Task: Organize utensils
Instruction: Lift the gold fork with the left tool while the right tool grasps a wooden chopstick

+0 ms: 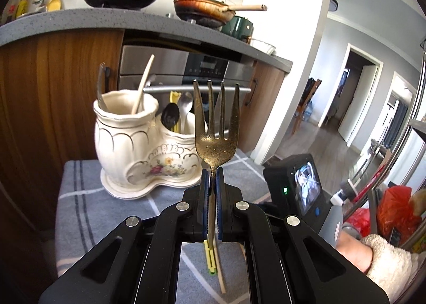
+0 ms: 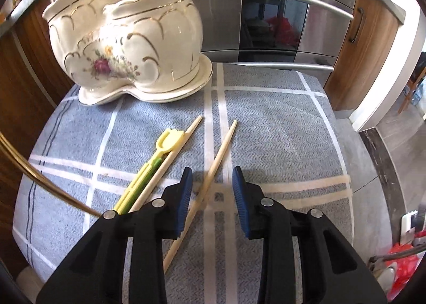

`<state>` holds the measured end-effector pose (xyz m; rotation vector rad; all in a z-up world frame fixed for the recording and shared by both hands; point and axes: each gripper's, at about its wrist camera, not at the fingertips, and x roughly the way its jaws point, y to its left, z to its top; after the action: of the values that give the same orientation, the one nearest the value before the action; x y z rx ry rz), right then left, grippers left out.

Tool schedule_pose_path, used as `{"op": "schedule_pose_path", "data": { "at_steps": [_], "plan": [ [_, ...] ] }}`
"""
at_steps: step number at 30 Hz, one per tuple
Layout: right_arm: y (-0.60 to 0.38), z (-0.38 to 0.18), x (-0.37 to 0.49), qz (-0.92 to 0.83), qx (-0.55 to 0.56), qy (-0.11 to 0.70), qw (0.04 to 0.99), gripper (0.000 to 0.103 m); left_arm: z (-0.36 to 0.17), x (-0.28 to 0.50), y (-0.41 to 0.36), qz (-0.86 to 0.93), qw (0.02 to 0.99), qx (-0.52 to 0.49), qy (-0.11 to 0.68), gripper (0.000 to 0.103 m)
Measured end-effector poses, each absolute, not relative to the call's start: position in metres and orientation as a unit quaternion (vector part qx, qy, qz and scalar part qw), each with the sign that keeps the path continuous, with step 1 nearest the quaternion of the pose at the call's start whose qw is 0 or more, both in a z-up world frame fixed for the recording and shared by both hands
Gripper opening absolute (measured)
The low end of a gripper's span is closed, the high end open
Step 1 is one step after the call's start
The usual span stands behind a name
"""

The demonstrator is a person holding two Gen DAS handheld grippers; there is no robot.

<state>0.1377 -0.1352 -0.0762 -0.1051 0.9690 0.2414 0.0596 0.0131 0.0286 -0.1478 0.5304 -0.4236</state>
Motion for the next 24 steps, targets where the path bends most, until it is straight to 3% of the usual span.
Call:
{"op": "schedule_pose_path", "data": {
  "at_steps": [6,12,15,24],
  "plan": [
    [-0.13,-0.076,0.118,0.114,-0.06,0.467,0.875,0.03,0.032,0.053,0.016,-0.212,0.942,-0.069,0.252,0.005],
    [-0.129,-0.076,0.109,0.121,-0.049,0.469,0.874,0.009,0.034,0.049,0.014,-0.218,0.941,-0.065,0.249,0.005],
    [-0.132,-0.077,0.113,0.121,-0.031,0.461,0.878,0.005,0.033,0.049,0.013,-0.219,0.941,-0.065,0.249,0.005],
    [-0.152,-0.062,0.119,0.145,0.043,0.431,0.89,0.005,0.034,0.049,0.018,-0.213,0.943,-0.069,0.247,0.005]
  ]
}}
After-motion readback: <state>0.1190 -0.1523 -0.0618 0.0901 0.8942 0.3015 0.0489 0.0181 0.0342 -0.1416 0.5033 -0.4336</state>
